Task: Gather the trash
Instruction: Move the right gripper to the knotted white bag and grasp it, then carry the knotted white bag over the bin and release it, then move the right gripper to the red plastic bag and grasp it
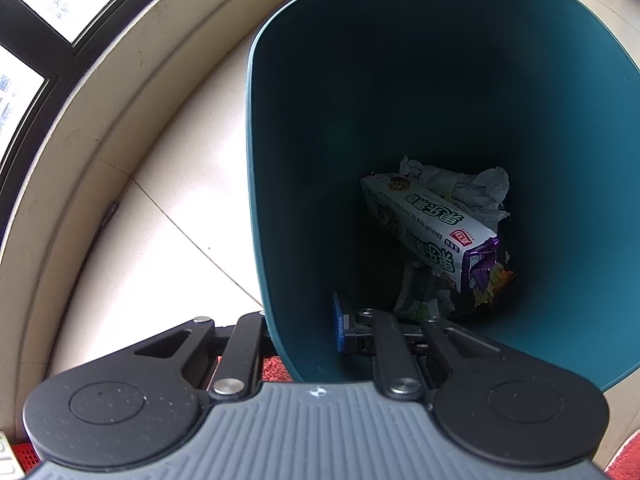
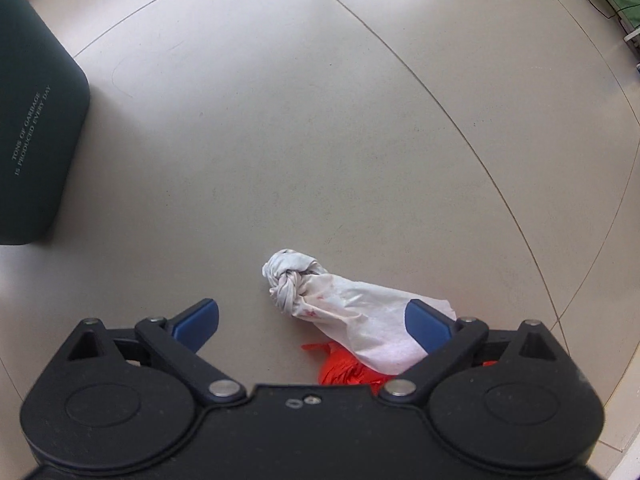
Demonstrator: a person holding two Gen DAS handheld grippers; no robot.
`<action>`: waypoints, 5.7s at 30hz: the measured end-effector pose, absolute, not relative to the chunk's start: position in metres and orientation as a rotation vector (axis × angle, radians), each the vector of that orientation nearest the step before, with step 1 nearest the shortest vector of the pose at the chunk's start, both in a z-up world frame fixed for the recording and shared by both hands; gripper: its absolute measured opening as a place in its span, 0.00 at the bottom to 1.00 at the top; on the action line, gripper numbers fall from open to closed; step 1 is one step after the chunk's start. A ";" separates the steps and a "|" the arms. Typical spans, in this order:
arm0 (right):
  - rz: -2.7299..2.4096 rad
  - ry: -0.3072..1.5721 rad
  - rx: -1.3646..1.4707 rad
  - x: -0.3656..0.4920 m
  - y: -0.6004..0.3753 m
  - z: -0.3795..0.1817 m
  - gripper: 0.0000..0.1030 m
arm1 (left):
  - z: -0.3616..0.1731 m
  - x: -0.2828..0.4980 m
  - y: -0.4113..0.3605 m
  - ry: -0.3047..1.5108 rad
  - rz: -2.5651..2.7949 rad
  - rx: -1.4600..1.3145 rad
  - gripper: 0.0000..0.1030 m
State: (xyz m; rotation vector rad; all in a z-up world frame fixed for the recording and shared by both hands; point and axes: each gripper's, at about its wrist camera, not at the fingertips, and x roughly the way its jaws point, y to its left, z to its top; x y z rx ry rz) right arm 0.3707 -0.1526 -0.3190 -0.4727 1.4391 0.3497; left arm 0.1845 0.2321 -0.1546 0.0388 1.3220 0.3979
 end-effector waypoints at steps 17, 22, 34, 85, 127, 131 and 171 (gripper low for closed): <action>0.270 1.391 -0.529 0.340 -0.146 -0.342 0.15 | -0.164 0.182 0.231 1.341 0.373 0.025 0.15; 0.301 1.376 -0.416 0.330 -0.157 -0.312 0.14 | -0.161 0.182 0.230 1.332 0.378 0.021 0.15; 0.439 1.282 -0.168 0.307 -0.151 -0.181 0.14 | -0.149 0.181 0.237 1.314 0.385 0.003 0.15; 0.629 1.322 -0.308 0.316 0.151 -0.176 0.44 | -0.098 0.172 0.233 1.257 0.347 -0.060 0.15; 0.121 1.301 0.052 0.337 -0.214 -0.203 0.89 | -0.118 0.170 0.234 1.282 0.385 -0.041 0.15; 0.040 1.377 0.122 0.339 -0.221 -0.256 0.89 | -0.119 0.171 0.234 1.283 0.386 -0.040 0.15; 0.214 1.380 -0.233 0.282 -0.150 -0.207 0.56 | -0.127 0.168 0.232 1.293 0.374 -0.036 0.15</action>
